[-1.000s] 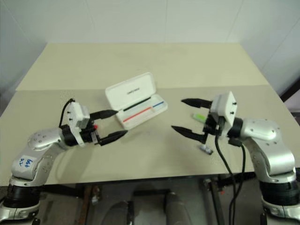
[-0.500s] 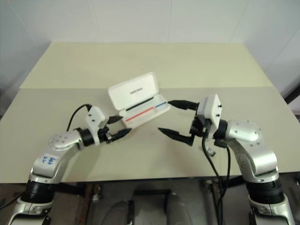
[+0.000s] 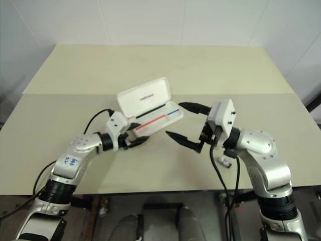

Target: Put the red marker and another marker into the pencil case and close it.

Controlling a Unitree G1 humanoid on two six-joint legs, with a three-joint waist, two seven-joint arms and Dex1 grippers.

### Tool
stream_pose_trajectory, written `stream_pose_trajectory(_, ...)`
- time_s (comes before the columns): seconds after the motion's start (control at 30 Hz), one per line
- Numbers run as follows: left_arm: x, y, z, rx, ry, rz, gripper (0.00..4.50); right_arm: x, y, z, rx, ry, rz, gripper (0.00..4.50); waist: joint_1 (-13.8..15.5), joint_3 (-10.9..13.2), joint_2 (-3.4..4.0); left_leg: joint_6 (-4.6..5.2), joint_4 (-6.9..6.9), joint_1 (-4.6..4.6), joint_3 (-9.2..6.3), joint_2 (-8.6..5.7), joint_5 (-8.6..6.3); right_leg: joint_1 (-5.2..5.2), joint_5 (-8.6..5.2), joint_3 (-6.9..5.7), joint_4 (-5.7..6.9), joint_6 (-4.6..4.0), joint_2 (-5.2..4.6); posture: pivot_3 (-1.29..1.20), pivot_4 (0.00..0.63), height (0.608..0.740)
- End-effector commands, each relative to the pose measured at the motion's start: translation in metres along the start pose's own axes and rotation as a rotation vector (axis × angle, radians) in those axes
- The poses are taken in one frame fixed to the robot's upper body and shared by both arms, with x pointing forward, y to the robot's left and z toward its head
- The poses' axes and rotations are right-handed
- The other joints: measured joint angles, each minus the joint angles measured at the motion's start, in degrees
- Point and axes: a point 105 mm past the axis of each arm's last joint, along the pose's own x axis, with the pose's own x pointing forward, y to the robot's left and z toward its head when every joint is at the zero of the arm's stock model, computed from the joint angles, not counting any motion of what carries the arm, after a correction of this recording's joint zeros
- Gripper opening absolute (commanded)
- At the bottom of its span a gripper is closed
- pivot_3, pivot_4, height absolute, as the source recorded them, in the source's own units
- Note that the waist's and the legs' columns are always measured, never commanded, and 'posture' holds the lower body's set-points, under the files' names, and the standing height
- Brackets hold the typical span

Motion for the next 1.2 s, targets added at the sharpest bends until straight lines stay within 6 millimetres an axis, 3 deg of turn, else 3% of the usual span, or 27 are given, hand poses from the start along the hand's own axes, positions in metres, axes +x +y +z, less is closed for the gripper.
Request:
stream_pose_trajectory(0.03,0.007,0.0,0.012,0.044,-0.025,-0.011,3.23,0.002,0.004,0.015,-0.061,-0.05,-0.002,4.5,0.0,0.0,0.0,0.0,0.0,0.0,0.0,0.0,0.0,0.0,0.0,0.0,0.0,0.0,0.0,0.0,0.15,0.74)
stream_pose_trajectory(0.43,0.026,-0.004,0.005,0.053,0.034,-0.041,3.23,0.006,0.003,0.021,-0.077,-0.078,-0.022,4.5,0.0,0.0,0.0,0.02,0.03,0.01,0.0,0.0,0.01,0.01,0.02,0.0,0.05,0.03,0.0,0.0,0.15,0.74)
stream_pose_trajectory(0.73,0.03,-0.007,0.015,0.074,0.007,-0.057,3.23,0.006,0.003,0.023,-0.082,-0.078,-0.027,4.5,0.0,0.0,0.0,0.02,-0.01,-0.01,0.0,0.0,0.01,-0.03,0.03,0.0,0.05,0.06,0.02,0.0,0.15,0.74)
stream_pose_trajectory(0.97,0.029,-0.011,-0.005,0.04,0.085,-0.062,3.23,0.006,0.002,0.025,-0.086,-0.077,-0.03,4.5,0.0,0.0,0.0,0.02,0.01,-0.01,0.0,0.0,0.01,-0.03,0.04,0.01,0.06,0.07,0.02,0.0,0.15,0.74)
stream_pose_trajectory(1.07,0.029,-0.011,-0.008,0.031,0.095,-0.064,2.66,0.007,0.001,0.026,-0.088,-0.08,-0.031,4.5,-0.1,0.0,0.0,0.03,0.01,0.02,0.0,0.0,0.02,-0.02,0.04,0.01,0.08,0.07,0.02,0.0,0.15,0.74)
stream_pose_trajectory(1.2,0.029,-0.011,-0.01,0.023,0.11,-0.07,1.33,0.008,0.001,0.026,-0.091,-0.085,-0.031,4.5,-0.1,0.0,0.01,0.03,0.0,0.03,0.0,0.01,0.02,-0.02,0.04,0.01,0.1,0.07,0.03,0.0,0.15,0.74)
